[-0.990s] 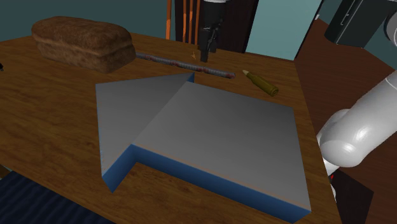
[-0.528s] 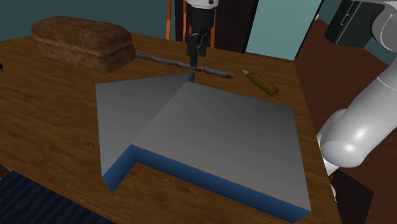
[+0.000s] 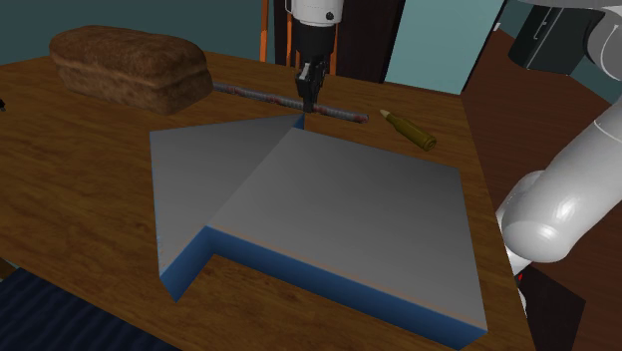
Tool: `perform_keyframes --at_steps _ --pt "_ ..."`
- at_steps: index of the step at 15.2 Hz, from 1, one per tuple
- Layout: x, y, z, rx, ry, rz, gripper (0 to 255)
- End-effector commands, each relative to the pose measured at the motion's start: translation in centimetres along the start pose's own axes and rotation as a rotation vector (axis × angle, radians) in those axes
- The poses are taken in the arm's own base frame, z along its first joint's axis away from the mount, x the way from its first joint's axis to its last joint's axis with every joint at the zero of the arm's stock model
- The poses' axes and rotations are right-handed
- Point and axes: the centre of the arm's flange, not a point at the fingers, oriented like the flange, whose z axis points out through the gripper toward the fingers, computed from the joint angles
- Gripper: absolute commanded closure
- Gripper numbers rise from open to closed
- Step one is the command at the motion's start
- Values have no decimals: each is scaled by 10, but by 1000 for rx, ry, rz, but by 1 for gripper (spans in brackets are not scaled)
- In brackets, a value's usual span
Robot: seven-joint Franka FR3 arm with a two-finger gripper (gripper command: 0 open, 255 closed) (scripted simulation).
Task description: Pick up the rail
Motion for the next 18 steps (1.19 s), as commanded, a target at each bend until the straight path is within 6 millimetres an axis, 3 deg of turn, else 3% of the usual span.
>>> perform_keyframes --at_steps 1,6,18 --pt "0 0 0 0 0 0 255" --pt "0 0 0 0 0 0 255" --pt "2 2 -64 0 0 0 255"
